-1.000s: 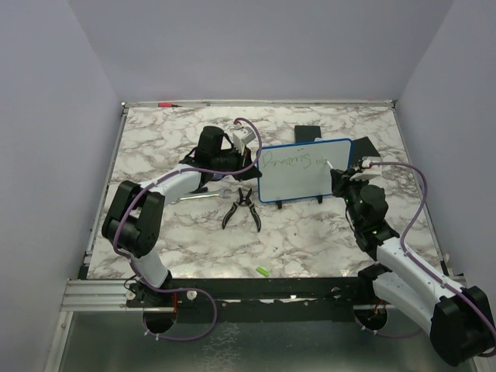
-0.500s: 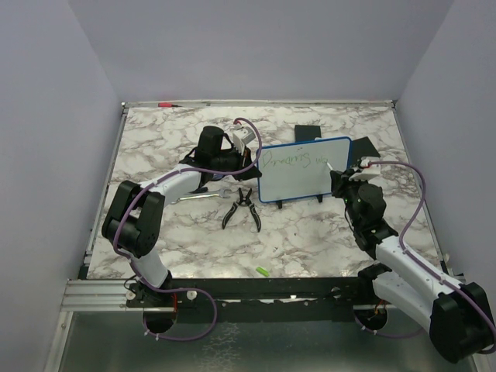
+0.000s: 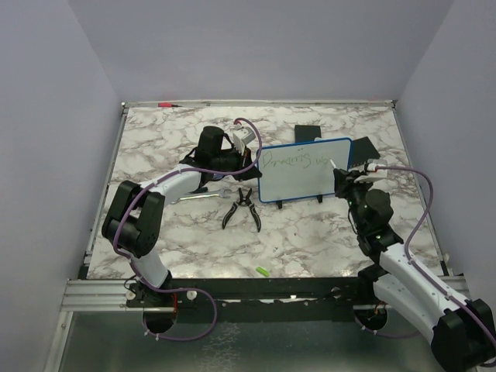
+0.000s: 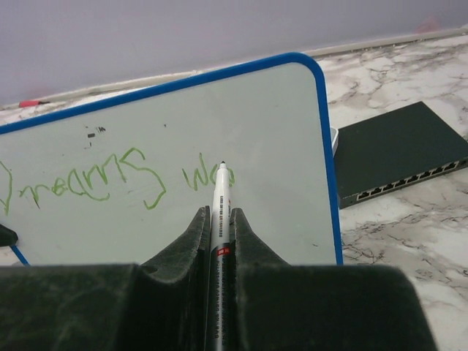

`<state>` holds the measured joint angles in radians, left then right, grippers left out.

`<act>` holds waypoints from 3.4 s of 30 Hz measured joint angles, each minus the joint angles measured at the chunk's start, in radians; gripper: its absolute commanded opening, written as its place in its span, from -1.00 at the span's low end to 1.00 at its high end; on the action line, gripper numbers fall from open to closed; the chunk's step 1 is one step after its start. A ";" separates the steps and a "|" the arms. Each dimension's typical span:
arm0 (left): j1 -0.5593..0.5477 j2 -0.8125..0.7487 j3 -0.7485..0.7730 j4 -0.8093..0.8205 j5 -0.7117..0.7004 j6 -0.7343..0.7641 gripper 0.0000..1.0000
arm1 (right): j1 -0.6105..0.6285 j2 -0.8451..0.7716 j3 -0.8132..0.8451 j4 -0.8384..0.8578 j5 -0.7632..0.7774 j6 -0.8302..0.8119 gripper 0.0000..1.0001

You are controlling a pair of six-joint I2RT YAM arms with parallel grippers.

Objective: Write a sentence on the whiteboard

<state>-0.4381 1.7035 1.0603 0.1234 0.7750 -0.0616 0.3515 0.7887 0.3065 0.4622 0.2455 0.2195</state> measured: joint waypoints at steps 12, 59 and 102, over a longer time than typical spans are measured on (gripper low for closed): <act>0.000 0.000 0.000 0.000 0.000 0.000 -1.00 | 0.000 0.042 0.000 0.000 0.027 -0.003 -0.98; -0.001 -0.002 0.000 -0.004 -0.001 0.008 -1.00 | 0.000 -0.021 -0.016 0.037 -0.033 -0.037 -0.98; -0.011 -0.004 0.000 -0.007 -0.008 0.016 -1.00 | -0.040 0.088 -0.016 0.101 -0.022 -0.055 -0.98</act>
<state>-0.4496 1.6997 1.0607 0.1165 0.7673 -0.0460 0.3119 0.8768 0.2901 0.5629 0.2234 0.1646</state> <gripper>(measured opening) 0.079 0.110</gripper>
